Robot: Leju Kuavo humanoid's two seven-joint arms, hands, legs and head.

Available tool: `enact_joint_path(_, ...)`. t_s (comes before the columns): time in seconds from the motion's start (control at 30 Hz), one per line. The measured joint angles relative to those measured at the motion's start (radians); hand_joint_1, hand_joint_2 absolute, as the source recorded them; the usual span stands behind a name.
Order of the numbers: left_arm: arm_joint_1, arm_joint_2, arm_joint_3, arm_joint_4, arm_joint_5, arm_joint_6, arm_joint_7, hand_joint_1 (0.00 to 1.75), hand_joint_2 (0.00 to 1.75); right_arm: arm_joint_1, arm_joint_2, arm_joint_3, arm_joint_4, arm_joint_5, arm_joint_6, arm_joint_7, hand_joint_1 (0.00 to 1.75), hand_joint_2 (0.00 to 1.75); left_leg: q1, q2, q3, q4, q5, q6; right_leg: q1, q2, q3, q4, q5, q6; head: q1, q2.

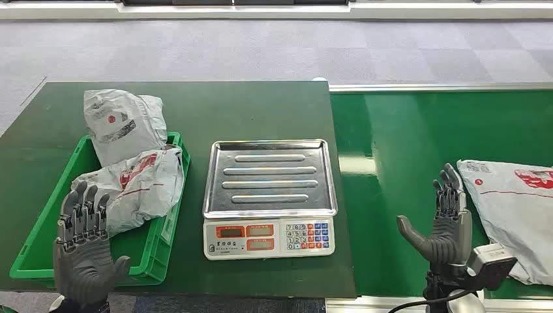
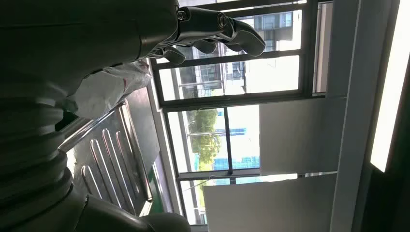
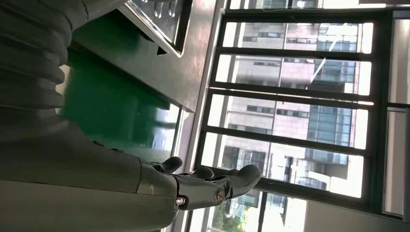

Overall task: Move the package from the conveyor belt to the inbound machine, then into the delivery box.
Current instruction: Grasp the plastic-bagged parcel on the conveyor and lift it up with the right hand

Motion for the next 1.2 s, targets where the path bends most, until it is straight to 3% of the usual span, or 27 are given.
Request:
enact_joint_path(0.33,0.008,-0.004,0.002,-0.002,0.000,0.001,0.002,0.00,1.75,0.001,0.000,0.000,0.000,0.047,-0.058,0.011,0.00,1.75,0.000,0.000,0.000,0.000,0.000,0.000,0.000,0.000,0.000,0.000,0.000,0.000,0.000,0.000)
enact_joint_path(0.53,0.002,-0.012,0.003,0.002,-0.005,0.014,0.020,0.00,1.75,-0.064,-0.019,-0.003,0.059,0.324,-0.333,0.094,0.00,1.75,0.000,0.002,0.000,0.000,0.000,0.000,0.000,0.002,0.000,0.000,0.001,0.001,0.000,0.000)
enact_joint_path(0.63,-0.038,-0.012,-0.001,0.022,-0.005,0.023,0.034,0.00,1.75,-0.212,-0.075,-0.024,0.211,0.471,-0.477,0.165,0.00,1.75,-0.002,0.004,0.001,0.001,0.001,0.002,-0.001,0.005,-0.001,-0.001,0.004,0.004,0.000,0.000)
enact_joint_path(0.67,-0.057,-0.012,-0.005,0.033,-0.005,0.026,0.040,0.00,1.75,-0.277,-0.104,-0.036,0.285,0.526,-0.525,0.201,0.00,1.31,-0.002,0.004,0.003,0.002,0.003,0.003,-0.002,0.005,-0.001,-0.001,0.005,0.005,0.000,0.000)
enact_joint_path(0.77,-0.106,-0.012,-0.026,0.067,-0.005,0.039,0.051,0.00,1.75,-0.477,-0.214,-0.081,0.537,0.686,-0.647,0.325,0.00,1.31,-0.004,0.001,0.003,0.005,0.008,0.007,-0.004,0.003,-0.003,-0.001,0.010,0.010,0.000,0.000)
enact_joint_path(0.8,-0.119,-0.012,-0.032,0.077,-0.006,0.043,0.053,0.00,1.75,-0.535,-0.255,-0.093,0.618,0.731,-0.670,0.368,0.00,1.75,-0.004,0.000,0.002,0.006,0.009,0.007,-0.004,0.002,-0.003,-0.001,0.011,0.011,0.000,0.000)
enact_joint_path(0.87,-0.141,-0.012,-0.042,0.092,-0.006,0.049,0.058,0.00,1.75,-0.635,-0.336,-0.109,0.774,0.803,-0.687,0.452,0.00,1.75,-0.005,-0.003,0.000,0.008,0.010,0.008,-0.005,-0.001,-0.003,-0.001,0.011,0.012,0.000,0.000)
enact_joint_path(0.93,-0.155,-0.012,-0.048,0.101,-0.005,0.052,0.061,0.00,1.75,-0.706,-0.405,-0.118,0.898,0.847,-0.666,0.528,0.00,0.87,-0.005,-0.005,-0.001,0.008,0.010,0.008,-0.005,-0.002,-0.003,-0.002,0.012,0.012,0.000,0.000)
enact_joint_path(1.0,-0.165,-0.011,-0.049,0.108,-0.003,0.051,0.064,0.00,1.75,-0.751,-0.460,-0.125,1.001,0.880,-0.617,0.595,0.00,0.87,-0.005,-0.005,-0.001,0.008,0.010,0.009,-0.005,-0.002,-0.003,-0.003,0.012,0.013,0.000,0.000)
enact_joint_path(1.07,-0.172,-0.011,-0.050,0.114,-0.002,0.050,0.067,0.00,1.75,-0.771,-0.502,-0.130,1.085,0.900,-0.577,0.639,0.00,1.75,-0.005,-0.005,-0.002,0.008,0.009,0.010,-0.005,-0.002,-0.003,-0.004,0.012,0.013,0.000,0.000)
enact_joint_path(1.2,-0.177,-0.011,-0.051,0.118,-0.002,0.045,0.074,0.00,1.75,-0.780,-0.539,-0.134,1.181,0.942,-0.517,0.725,0.00,1.75,-0.005,-0.004,-0.003,0.008,0.008,0.012,-0.005,-0.001,-0.004,-0.005,0.012,0.013,0.000,0.000)
